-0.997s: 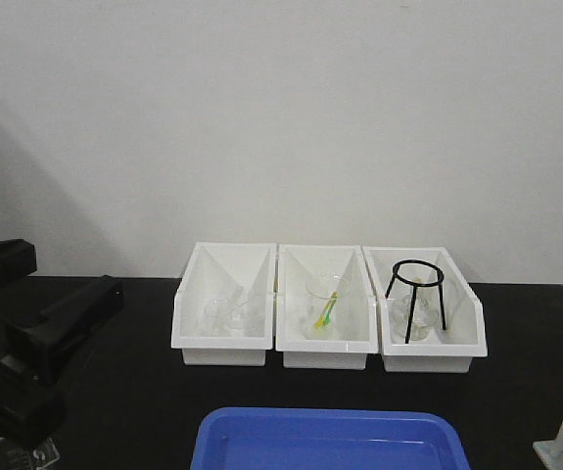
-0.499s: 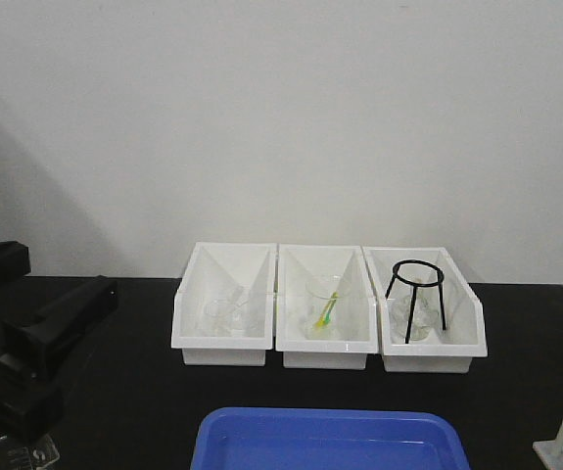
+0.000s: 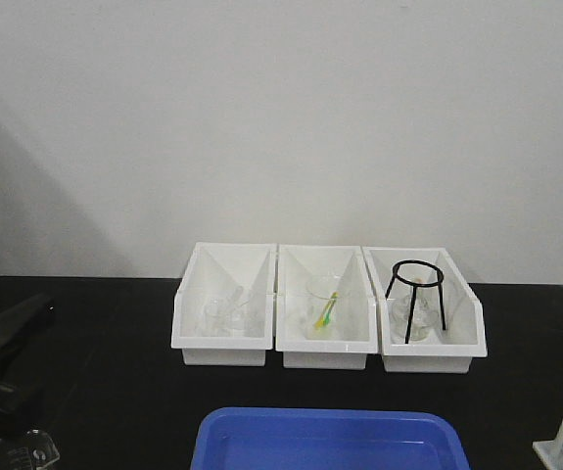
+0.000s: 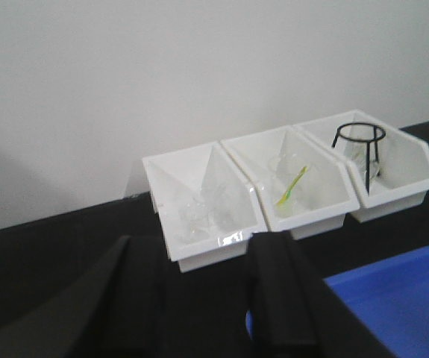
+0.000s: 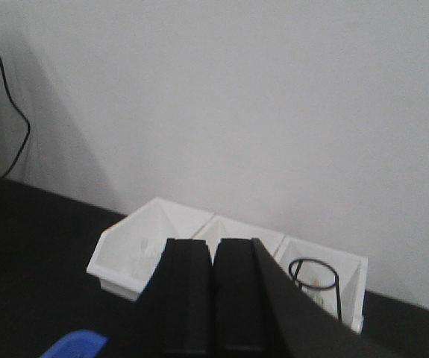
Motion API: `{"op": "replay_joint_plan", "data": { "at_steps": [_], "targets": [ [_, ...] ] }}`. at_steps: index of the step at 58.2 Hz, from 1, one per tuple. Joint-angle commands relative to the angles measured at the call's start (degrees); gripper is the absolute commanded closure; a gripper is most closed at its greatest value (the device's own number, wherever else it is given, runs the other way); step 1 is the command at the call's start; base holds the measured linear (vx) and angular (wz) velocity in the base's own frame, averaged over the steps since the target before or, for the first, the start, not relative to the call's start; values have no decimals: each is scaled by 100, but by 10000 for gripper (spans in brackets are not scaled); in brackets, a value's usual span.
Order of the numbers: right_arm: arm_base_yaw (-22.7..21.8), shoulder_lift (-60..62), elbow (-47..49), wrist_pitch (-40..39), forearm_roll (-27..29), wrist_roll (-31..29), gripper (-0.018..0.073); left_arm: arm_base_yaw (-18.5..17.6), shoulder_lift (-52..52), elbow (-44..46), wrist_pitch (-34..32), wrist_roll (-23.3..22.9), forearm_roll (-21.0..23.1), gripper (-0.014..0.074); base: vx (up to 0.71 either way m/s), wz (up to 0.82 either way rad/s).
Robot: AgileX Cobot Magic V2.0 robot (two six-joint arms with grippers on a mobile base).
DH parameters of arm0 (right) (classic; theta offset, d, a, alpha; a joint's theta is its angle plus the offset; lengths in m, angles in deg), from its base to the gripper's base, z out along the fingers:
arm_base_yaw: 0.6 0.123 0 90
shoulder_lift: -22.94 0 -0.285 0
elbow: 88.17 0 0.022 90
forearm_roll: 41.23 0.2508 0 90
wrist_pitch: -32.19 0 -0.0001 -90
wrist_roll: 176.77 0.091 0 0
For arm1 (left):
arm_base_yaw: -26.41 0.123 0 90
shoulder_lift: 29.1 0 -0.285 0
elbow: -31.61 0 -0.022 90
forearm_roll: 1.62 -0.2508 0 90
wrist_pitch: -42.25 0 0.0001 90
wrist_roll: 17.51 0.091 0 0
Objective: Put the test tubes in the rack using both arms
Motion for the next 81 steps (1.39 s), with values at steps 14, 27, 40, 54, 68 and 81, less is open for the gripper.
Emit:
{"op": "replay_joint_plan", "data": {
  "at_steps": [14,27,40,54,68,81],
  "targets": [
    [1719,514,-34,-852,-2934,1735,568,9,68,164,691,791,1008,619,0,0],
    [2451,737,-1255,-2032,-3514,2053,568,9,68,164,729,804,1129,618,0,0],
    [2601,744,-2108,-2900,-3284,2054,566,9,68,164,280,1180,1124,618,0,0],
    [2601,738,-2191,-2825,-2960,2058,566,9,43,164,382,1112,1123,617,0,0],
    [2601,738,-2191,-2825,-2960,2058,566,9,31,164,388,1112,1123,617,0,0],
    [2601,738,-2191,-2825,-2960,2058,566,9,35,164,499,1128,1159,617,0,0]
  ]
}}
